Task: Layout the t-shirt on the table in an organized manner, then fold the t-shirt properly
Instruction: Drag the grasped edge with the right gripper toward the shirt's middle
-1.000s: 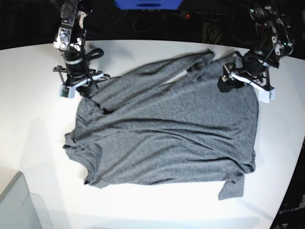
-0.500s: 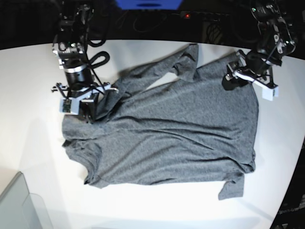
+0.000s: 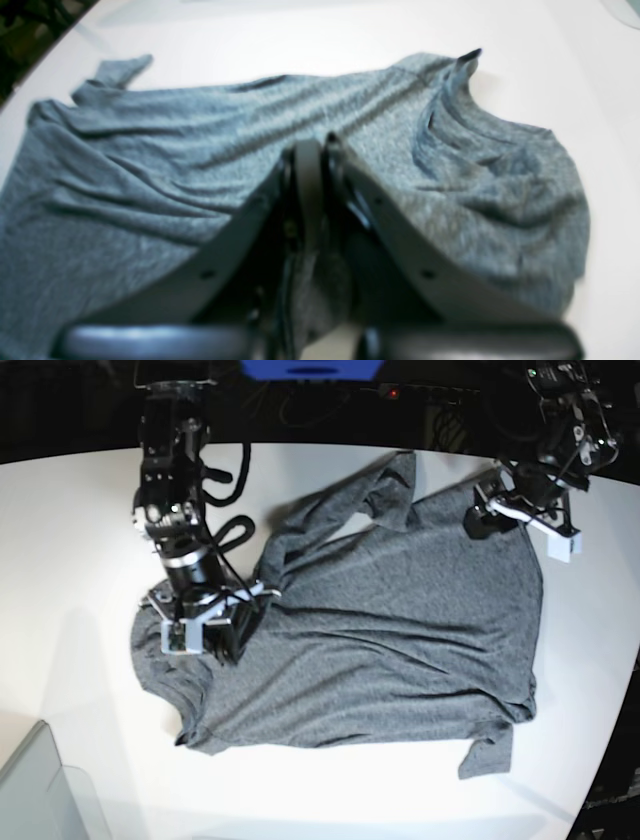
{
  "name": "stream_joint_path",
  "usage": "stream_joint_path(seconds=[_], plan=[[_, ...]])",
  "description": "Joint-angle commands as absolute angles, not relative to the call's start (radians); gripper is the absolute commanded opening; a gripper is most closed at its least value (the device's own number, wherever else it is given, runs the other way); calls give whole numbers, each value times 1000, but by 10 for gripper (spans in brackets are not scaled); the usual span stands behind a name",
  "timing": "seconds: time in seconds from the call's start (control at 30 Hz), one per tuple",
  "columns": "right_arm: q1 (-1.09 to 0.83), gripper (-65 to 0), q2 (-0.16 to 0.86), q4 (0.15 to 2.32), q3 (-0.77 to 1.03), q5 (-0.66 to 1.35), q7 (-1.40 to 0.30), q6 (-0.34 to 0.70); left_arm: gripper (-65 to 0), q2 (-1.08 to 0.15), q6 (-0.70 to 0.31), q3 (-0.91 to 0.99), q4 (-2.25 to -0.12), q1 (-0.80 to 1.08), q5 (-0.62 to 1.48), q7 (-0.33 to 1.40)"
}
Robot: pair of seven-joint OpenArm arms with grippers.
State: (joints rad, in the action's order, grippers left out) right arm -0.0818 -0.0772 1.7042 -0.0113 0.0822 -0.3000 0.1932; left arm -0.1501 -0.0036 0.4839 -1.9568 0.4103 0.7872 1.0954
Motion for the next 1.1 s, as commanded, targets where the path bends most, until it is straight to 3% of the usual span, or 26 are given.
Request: stream_joint_path(seconds=[0.0,0.1,0.33,0.63,0.83,1.07], plan=[[-33,-650,-65,1681,-25,85,-283,197,-333,-156,-5,487,-1974,420,802,1092],[70,-637,-33,1547,-53,85,-331,197,-287,-156,-5,486,-1975,430,802,1092],[97,-447,-30,1538,-50,90,-407,197,-147,-156,-5,414,-1975,475,800,1090],[-38,-307,-28,1710,-50,87,-406,197,-122,-156,4,188,-1974,473,745,1081],[-73,-296,5,1709,-48,91,-406,197,-121,-143,1,76,-1966,456,565,1078],[-94,-296,7,1712,-48,88,-406,197,-121,-110,5,10,-1859,381,530,1078]])
